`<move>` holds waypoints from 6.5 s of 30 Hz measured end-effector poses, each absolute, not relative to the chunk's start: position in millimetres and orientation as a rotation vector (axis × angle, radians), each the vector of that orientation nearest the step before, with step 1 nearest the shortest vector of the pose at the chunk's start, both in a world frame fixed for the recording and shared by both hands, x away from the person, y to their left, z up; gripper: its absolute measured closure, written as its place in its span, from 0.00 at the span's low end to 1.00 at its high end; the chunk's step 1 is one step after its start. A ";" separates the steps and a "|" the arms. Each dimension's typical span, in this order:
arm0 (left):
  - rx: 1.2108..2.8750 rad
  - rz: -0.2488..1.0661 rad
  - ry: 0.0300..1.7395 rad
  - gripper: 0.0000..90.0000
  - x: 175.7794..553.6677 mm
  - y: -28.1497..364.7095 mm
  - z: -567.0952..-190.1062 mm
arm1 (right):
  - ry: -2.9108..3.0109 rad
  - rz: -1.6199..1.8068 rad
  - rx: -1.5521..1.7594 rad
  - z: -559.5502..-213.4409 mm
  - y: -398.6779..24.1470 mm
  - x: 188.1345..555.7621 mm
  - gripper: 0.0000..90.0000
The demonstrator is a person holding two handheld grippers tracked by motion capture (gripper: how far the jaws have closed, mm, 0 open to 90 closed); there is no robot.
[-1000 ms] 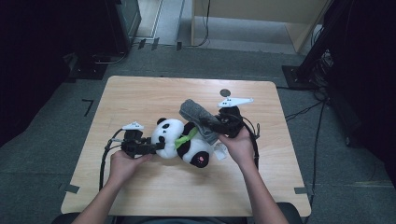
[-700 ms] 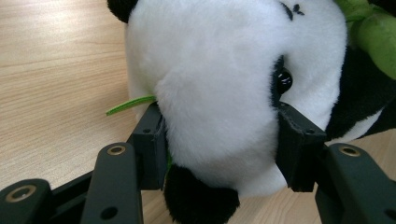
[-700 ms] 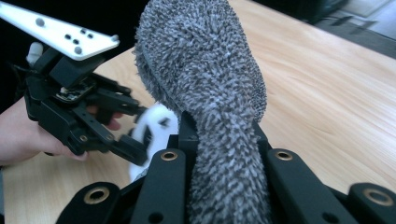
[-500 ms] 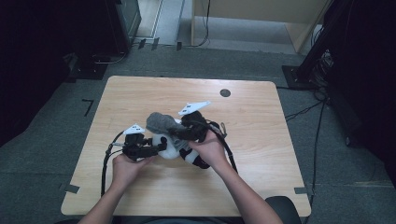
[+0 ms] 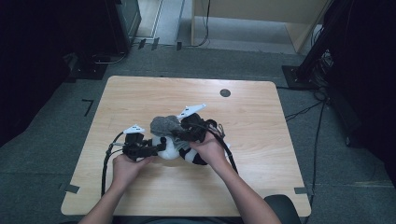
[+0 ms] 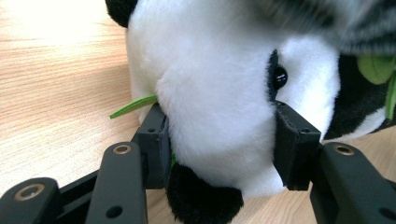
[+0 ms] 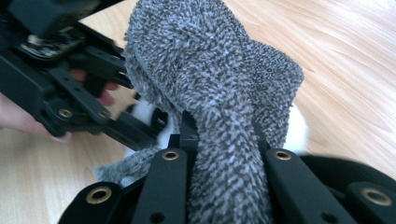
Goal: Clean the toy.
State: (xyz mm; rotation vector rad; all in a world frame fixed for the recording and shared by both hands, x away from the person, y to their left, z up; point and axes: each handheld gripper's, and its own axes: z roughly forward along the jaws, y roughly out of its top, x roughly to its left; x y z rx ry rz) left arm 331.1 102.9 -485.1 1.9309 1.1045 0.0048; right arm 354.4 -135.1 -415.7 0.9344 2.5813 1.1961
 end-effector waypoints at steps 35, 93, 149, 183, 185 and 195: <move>1.933 -0.023 1.107 0.50 337.4 104.6 -483.8 | 2.207 1.368 1.179 -363.9 -253.3 343.5 0.87; 1.930 -0.033 1.073 0.48 342.6 106.2 -485.4 | 2.193 1.357 1.257 -393.2 -259.6 327.5 0.86; 1.925 -0.039 1.068 0.49 347.8 105.2 -487.2 | 2.435 1.288 1.085 -419.1 -207.9 319.1 0.86; 1.910 -0.057 1.092 0.51 348.1 103.3 -485.8 | 2.438 1.323 1.302 -462.4 -270.4 337.7 0.87; 1.909 -0.056 1.091 0.50 348.1 103.4 -486.0 | 2.446 1.295 1.319 -463.8 -272.2 336.5 0.87; 1.904 -0.056 1.099 0.50 347.4 103.1 -486.0 | 2.481 1.202 1.389 -469.4 -287.7 340.0 0.87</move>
